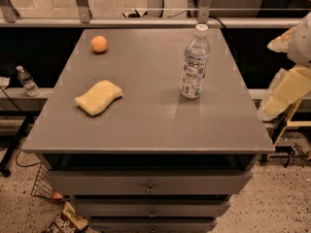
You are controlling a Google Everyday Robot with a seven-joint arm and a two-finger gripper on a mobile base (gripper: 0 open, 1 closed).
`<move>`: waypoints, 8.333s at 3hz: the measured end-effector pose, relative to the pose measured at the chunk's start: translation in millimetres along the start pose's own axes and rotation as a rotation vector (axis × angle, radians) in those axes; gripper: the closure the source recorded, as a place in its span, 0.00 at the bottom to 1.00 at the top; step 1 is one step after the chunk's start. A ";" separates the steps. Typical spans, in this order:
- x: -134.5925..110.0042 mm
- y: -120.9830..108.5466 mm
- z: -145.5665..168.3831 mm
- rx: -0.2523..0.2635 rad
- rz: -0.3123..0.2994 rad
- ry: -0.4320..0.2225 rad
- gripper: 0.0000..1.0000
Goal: Knock blue plastic bottle over
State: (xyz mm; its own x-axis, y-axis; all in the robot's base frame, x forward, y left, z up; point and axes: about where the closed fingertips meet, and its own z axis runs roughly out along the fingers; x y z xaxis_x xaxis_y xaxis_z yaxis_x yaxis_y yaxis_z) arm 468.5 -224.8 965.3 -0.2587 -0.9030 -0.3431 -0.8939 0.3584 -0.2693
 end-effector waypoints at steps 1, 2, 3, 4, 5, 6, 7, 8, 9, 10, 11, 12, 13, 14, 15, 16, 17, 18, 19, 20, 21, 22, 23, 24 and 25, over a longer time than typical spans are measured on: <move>-1.7 -32.1 21.0 0.038 0.069 -0.170 0.00; -9.4 -50.0 36.2 0.060 0.121 -0.330 0.00; -14.7 -69.5 53.3 0.069 0.187 -0.462 0.00; -28.1 -84.7 64.0 0.068 0.242 -0.563 0.00; -47.4 -94.0 77.3 0.027 0.255 -0.636 0.00; -68.2 -98.4 91.5 -0.026 0.243 -0.682 0.00; -88.8 -96.7 103.5 -0.079 0.213 -0.706 0.00; -104.9 -94.3 110.5 -0.118 0.187 -0.718 0.00; -116.0 -90.9 113.3 -0.137 0.168 -0.720 0.13; -122.6 -88.4 113.4 -0.146 0.154 -0.716 0.38; -125.0 -87.3 111.7 -0.148 0.145 -0.707 0.61; -124.8 -88.7 107.7 -0.130 0.129 -0.663 0.83; -127.2 -87.2 103.5 -0.079 0.064 -0.524 1.00; -120.3 -89.5 107.4 -0.042 -0.006 -0.360 1.00; -114.5 -88.8 116.2 -0.038 -0.067 -0.216 1.00; -109.6 -86.5 126.6 -0.057 -0.104 -0.133 1.00; -103.7 -81.9 139.9 -0.091 -0.118 -0.090 1.00; -99.3 -76.9 150.6 -0.125 -0.114 -0.084 1.00; -97.2 -73.1 158.7 -0.156 -0.106 -0.086 1.00; -91.7 -72.0 163.9 -0.169 -0.098 -0.061 1.00; -87.5 -69.7 177.6 -0.192 -0.098 -0.032 1.00; -87.4 -63.0 197.1 -0.235 -0.111 -0.002 1.00; -89.0 -64.2 193.0 -0.235 -0.111 -0.002 0.83; -89.4 -63.6 194.9 -0.238 -0.112 -0.001 0.61; -89.9 -63.6 194.7 -0.238 -0.113 -0.001 0.36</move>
Offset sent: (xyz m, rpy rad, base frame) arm 0.0914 -0.0020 -0.0171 0.5456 -0.2369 -0.0638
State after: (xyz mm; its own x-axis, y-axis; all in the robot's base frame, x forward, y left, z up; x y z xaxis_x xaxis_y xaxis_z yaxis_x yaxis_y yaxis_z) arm 619.8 -120.3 838.1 -0.1523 -0.9337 -0.3240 -0.9781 0.1895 -0.0862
